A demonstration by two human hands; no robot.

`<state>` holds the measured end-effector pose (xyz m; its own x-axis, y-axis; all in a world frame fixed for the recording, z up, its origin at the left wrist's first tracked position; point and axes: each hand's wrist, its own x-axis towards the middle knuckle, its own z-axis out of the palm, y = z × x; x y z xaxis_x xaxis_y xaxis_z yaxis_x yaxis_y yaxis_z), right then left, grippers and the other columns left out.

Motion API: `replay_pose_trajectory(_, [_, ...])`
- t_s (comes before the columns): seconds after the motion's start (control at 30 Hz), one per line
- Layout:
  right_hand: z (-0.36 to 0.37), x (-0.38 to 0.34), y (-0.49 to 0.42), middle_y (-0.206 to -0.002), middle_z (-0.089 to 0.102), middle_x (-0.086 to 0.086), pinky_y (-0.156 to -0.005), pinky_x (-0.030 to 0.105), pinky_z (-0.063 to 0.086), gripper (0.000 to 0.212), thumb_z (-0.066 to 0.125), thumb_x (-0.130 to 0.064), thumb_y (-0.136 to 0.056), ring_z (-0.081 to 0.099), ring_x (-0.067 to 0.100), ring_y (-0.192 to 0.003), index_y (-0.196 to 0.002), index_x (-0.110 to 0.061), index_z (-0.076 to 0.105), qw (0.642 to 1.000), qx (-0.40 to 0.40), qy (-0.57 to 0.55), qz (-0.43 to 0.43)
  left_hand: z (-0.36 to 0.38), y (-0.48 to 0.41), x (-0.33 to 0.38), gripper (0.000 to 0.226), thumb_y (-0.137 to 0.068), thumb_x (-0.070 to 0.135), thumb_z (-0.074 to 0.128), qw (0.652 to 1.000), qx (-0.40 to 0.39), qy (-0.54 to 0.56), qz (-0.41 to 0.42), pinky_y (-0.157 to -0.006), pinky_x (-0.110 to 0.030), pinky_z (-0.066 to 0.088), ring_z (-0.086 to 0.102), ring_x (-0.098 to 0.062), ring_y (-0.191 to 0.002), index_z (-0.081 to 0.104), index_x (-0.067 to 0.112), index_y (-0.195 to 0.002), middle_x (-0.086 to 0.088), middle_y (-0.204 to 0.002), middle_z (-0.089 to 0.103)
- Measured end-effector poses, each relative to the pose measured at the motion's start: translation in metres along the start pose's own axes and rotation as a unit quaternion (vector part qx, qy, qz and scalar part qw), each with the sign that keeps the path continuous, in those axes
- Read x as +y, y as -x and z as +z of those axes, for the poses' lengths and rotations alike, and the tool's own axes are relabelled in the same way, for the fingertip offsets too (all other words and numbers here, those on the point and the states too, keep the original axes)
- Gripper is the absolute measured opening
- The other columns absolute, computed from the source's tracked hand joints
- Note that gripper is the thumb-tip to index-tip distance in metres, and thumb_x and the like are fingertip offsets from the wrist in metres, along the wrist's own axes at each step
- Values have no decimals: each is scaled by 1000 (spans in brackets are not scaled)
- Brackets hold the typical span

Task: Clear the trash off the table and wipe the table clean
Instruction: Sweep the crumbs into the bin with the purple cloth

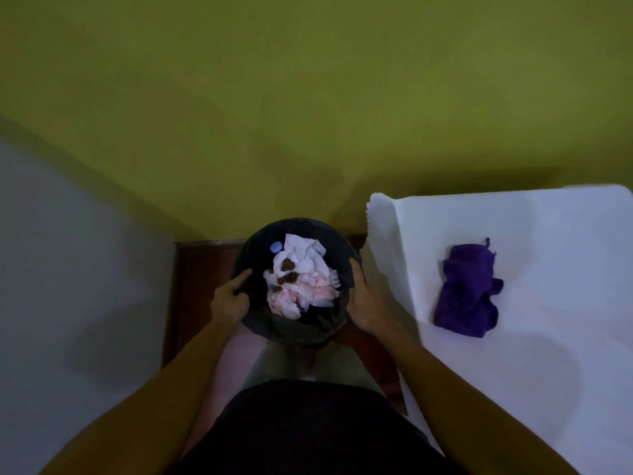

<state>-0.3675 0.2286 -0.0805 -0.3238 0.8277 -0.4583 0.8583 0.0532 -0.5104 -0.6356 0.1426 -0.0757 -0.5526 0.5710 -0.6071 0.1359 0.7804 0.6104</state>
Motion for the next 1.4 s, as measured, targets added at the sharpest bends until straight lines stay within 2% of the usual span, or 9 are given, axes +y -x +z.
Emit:
replay_pose_trajectory(0.17, [17,-3,-8,-106,66,24,-81,44,51,80,51,-17,-97,65,39,-90,-159,-22,0,1000,-14,16,21,5,-5,-9,66,-85,-9,44,1000,-10,20,-15,-99,-26,45,53,-29,-127,60,30,-135,-13,-149,48])
replay_pose_trajectory(0.37, [44,14,-38,-100,65,20,-86,47,53,85,52,-8,-92,64,36,-89,-159,-23,3,996,-17,52,75,25,-34,-25,67,-86,-7,45,998,-24,7,-50,-70,-19,51,60,-23,-102,60,37,-133,-11,-147,50])
replay_pose_trajectory(0.47, [69,36,-73,-96,66,22,-77,44,54,87,50,-7,-91,65,35,-83,-158,-27,-1,996,-32,24,85,45,-70,-33,66,-86,-9,47,997,-43,13,-62,-82,-27,54,57,-23,-101,59,34,-134,-12,-146,50])
replay_pose_trajectory(0.6, [111,67,-121,-121,62,28,-93,51,49,81,52,-5,-93,61,42,-105,-158,-22,7,997,18,5,74,79,-116,-46,63,-87,-18,42,997,-59,15,-38,-98,-31,48,54,-27,-119,54,14,-140,-18,-141,52])
replay_pose_trajectory(0.7, [142,90,-158,-112,65,27,-82,48,53,81,50,-6,-93,63,41,-92,-158,-28,6,994,8,-21,102,108,-159,-66,63,-88,-19,38,997,-69,28,-37,-107,-39,46,50,-33,-128,54,12,-141,-17,-142,50])
replay_pose_trajectory(0.9, [204,133,-237,-100,66,25,-62,35,43,84,47,-6,-93,56,30,-72,-158,-37,4,989,-14,-28,145,157,-257,-117,64,-89,-17,39,993,-99,34,-53,-94,-48,53,57,-32,-110,54,16,-142,-4,-121,59])
replay_pose_trajectory(1.03, [237,158,-272,-122,62,23,-72,34,48,82,50,-5,-95,62,36,-91,-158,-33,6,990,4,-40,134,187,-312,-140,65,-90,-16,42,992,-122,7,-39,-103,-49,49,53,-38,-124,50,19,-144,-14,-143,48])
replay_pose_trajectory(1.27, [277,177,-310,-145,49,18,-86,34,44,75,47,-10,-99,58,37,-113,-158,-32,8,986,19,-74,150,217,-370,-160,64,-90,-16,42,994,-105,-25,-11,-98,-41,51,57,-33,-121,52,19,-143,-16,-146,49])
replay_pose_trajectory(1.4, [306,178,-322,-120,65,18,-77,32,45,79,49,-1,-93,63,38,-99,-158,-32,17,980,80,-104,149,221,-385,-170,65,-89,-17,43,995,-91,-31,-1,-103,-35,47,51,-35,-130,49,16,-145,-18,-147,47])
